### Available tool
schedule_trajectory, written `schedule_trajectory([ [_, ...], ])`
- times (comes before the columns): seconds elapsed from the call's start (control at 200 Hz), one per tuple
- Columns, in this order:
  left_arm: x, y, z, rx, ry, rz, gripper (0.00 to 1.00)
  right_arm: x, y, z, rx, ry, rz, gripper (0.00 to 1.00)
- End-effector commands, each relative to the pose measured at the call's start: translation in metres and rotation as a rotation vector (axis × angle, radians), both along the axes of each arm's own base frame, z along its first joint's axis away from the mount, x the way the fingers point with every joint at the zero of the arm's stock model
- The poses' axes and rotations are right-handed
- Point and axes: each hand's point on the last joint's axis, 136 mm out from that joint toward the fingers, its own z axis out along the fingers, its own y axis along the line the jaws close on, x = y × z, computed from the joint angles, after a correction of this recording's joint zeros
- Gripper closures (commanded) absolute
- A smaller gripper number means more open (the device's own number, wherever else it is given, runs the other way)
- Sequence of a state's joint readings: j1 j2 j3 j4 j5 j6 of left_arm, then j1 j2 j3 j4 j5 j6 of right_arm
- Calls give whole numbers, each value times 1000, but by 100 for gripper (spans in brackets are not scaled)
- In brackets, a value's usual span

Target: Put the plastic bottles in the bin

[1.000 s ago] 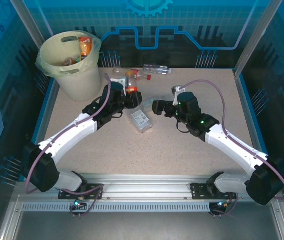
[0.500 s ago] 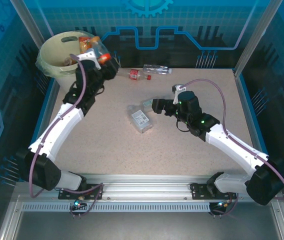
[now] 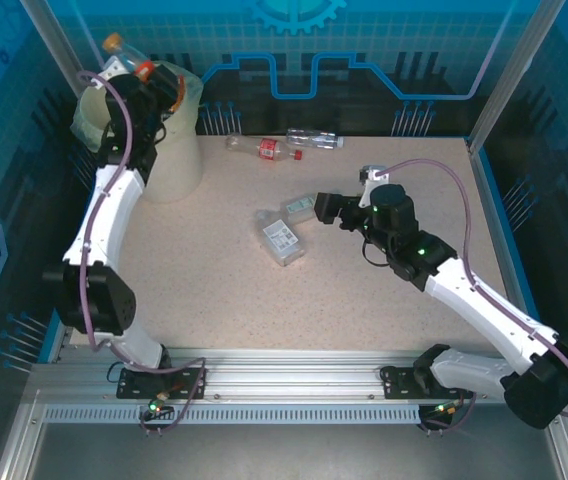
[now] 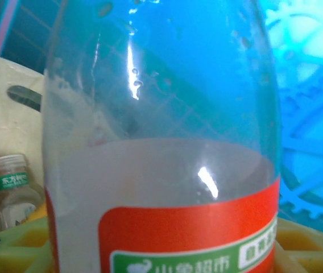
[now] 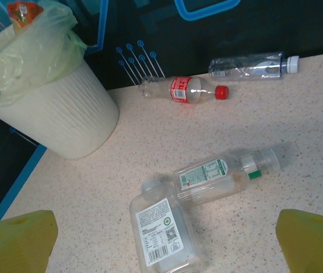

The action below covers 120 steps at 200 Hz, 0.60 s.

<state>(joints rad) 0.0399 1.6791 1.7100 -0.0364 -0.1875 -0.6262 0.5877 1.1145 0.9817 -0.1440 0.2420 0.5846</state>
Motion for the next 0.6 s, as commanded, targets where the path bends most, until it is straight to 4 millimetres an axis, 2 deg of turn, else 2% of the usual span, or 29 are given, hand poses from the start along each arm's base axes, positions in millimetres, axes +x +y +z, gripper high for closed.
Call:
schedule_trajectory([
  [0.0, 12, 28, -1, -81, 8, 21, 53, -1, -16, 4, 3, -10, -59, 0],
  [0.135, 27, 58, -8, -139, 18, 55, 53, -4, -20, 5, 3, -9, -71, 0],
  [0.225, 40, 68, -8, -143, 27, 58, 50, -5, -22, 7, 7, -10, -77, 0],
  [0.365, 57, 84, -21, -144, 80, 99, 49, -7, -23, 5, 17, 1, -80, 0],
  [0.595, 75, 108, -45, -284, 115, 106, 48, -15, -31, 0, 11, 19, -102, 0],
])
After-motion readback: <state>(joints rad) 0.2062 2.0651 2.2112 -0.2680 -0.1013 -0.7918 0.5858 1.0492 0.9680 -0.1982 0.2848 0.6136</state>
